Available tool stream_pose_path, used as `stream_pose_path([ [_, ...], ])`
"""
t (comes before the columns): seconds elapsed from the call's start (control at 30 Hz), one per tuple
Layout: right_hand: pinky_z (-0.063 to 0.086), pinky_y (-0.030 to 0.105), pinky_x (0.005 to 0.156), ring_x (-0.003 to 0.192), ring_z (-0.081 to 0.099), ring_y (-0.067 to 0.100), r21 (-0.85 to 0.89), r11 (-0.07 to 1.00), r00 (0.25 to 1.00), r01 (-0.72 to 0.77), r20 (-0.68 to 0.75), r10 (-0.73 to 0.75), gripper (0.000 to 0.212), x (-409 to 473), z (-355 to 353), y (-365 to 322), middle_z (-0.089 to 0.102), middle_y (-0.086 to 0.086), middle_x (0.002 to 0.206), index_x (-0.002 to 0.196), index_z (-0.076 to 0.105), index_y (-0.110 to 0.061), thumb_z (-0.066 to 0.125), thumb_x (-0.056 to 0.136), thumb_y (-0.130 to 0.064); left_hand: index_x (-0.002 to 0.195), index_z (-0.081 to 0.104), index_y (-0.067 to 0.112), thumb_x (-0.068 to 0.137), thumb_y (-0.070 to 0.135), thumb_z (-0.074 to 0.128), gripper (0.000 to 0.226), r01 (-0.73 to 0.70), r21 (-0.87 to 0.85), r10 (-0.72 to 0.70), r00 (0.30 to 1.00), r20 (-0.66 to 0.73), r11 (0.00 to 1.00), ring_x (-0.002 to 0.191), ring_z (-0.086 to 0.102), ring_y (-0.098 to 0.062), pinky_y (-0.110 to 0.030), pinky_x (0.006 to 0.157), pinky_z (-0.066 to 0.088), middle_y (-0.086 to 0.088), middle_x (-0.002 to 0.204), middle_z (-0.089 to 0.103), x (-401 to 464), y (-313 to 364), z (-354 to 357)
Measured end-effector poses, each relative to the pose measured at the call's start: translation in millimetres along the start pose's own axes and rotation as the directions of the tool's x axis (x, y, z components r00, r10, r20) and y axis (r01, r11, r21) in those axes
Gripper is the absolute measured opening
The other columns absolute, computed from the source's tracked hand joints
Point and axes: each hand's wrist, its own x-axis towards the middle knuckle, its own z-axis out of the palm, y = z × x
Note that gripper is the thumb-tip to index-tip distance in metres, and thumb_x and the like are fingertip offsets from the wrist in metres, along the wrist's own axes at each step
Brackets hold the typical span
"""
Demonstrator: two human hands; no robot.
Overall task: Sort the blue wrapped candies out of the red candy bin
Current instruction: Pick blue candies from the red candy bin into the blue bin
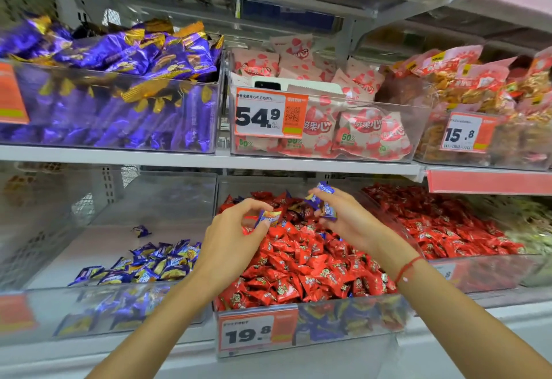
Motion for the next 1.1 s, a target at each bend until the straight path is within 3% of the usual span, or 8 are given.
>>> stream_pose_path([
  [0.1, 0.044, 0.021, 0.065, 0.067, 0.052, 0.009, -0.052, 0.999, 0.985, 0.007, 0.171, 0.002, 0.019, -23.1, 23.6, -9.6, 0.062, 0.001, 0.103, 0.108, 0.067, -0.015, 0.054, 0.098, -0.024, 0.092, 0.068, 0.039, 0.086, 0.031, 0.067, 0.010, 0.025, 0.013, -0.024, 0.995, -0.099, 1.000, 0.083, 0.064, 0.007, -0.027, 0.080, 0.052, 0.021, 0.087, 0.070, 6.8, -4.0, -19.7],
  [0.23, 0.035, 0.010, 0.059, 0.059, 0.047, -0.003, -0.390, 0.832, 0.914, 0.394, 0.262, -0.310, 0.021, -45.5, 77.5, -7.7, 0.053, -0.008, 0.080, 0.113, 0.059, -0.015, 0.044, 0.102, -0.024, 0.092, 0.069, 0.033, 0.086, 0.025, 0.067, 0.009, 0.176, -0.159, -0.225, 0.894, -0.387, 0.972, 0.094, 0.067, -0.011, -0.037, 0.090, 0.051, 0.010, 0.094, 0.072, 5.2, -36.6, -52.5],
  [0.33, 0.037, 0.020, 0.080, 0.095, 0.051, 0.006, -0.461, 0.613, 0.767, 0.641, 0.399, -0.502, 0.022, -43.5, 119.1, 4.9, 0.053, 0.001, 0.106, 0.119, 0.055, -0.017, 0.043, 0.102, -0.022, 0.101, 0.068, 0.031, 0.089, 0.025, 0.064, 0.014, 0.231, -0.059, -0.232, 0.855, -0.463, 0.971, 0.097, 0.067, -0.015, -0.043, 0.091, 0.051, 0.008, 0.099, 0.072, -4.9, -64.3, -69.2],
  [0.5, 0.024, 0.041, 0.107, 0.124, 0.036, 0.020, -0.652, 0.296, 0.704, 0.698, 0.549, -0.451, 0.039, -22.0, 162.4, 15.3, 0.043, 0.000, 0.134, 0.141, 0.039, -0.035, 0.037, 0.103, -0.030, 0.132, 0.057, 0.024, 0.095, 0.024, 0.057, 0.037, 0.215, 0.040, -0.183, 0.900, -0.395, 0.976, 0.110, 0.063, -0.016, -0.033, 0.092, 0.046, 0.005, 0.118, 0.067, -16.9, -85.2, -75.1],
  [0.67, 0.022, 0.044, 0.112, 0.133, 0.034, 0.019, -0.648, 0.350, 0.721, 0.677, 0.488, -0.492, 0.043, -13.1, 138.5, 22.5, 0.046, -0.003, 0.140, 0.144, 0.036, -0.036, 0.038, 0.101, -0.035, 0.139, 0.048, 0.032, 0.100, 0.048, 0.034, 0.044, 0.127, 0.074, -0.088, 0.915, -0.393, 0.989, 0.121, 0.052, -0.011, -0.032, 0.098, 0.040, 0.012, 0.136, 0.054, -28.7, -84.8, -59.6],
  [0.8, 0.039, 0.038, 0.102, 0.118, 0.049, 0.010, -0.638, 0.421, 0.754, 0.644, 0.438, -0.490, 0.029, -17.8, 84.5, 31.5, 0.058, -0.010, 0.122, 0.125, 0.057, -0.029, 0.047, 0.099, -0.025, 0.139, 0.038, 0.050, 0.089, 0.068, 0.018, 0.057, -0.080, 0.284, 0.116, 0.987, -0.111, 0.955, 0.121, 0.041, 0.012, -0.016, 0.091, 0.035, 0.035, 0.134, 0.039, -43.1, -87.6, -47.1],
  [0.9, 0.044, 0.036, 0.097, 0.111, 0.054, 0.005, -0.605, 0.393, 0.721, 0.692, 0.558, -0.410, 0.021, -25.7, 72.0, 38.7, 0.061, -0.014, 0.116, 0.113, 0.066, -0.032, 0.057, 0.095, -0.027, 0.142, 0.035, 0.049, 0.092, 0.069, 0.016, 0.057, -0.194, 0.436, 0.222, 0.975, -0.014, 0.879, 0.093, 0.058, 0.009, -0.016, 0.071, 0.046, 0.029, 0.130, 0.053, -51.3, -94.1, -42.9],
  [1.1, 0.038, 0.039, 0.102, 0.128, 0.043, 0.014, -0.682, 0.101, 0.682, 0.724, 0.685, -0.257, 0.031, -18.3, 73.4, 50.1, 0.044, -0.007, 0.142, 0.126, 0.058, -0.038, 0.053, 0.095, -0.041, 0.143, 0.021, 0.059, 0.090, 0.075, 0.010, 0.056, -0.221, 0.418, 0.256, 0.966, -0.030, 0.881, 0.063, 0.055, 0.003, -0.013, 0.046, 0.030, 0.021, 0.108, 0.068, -55.3, -86.3, -40.0],
])
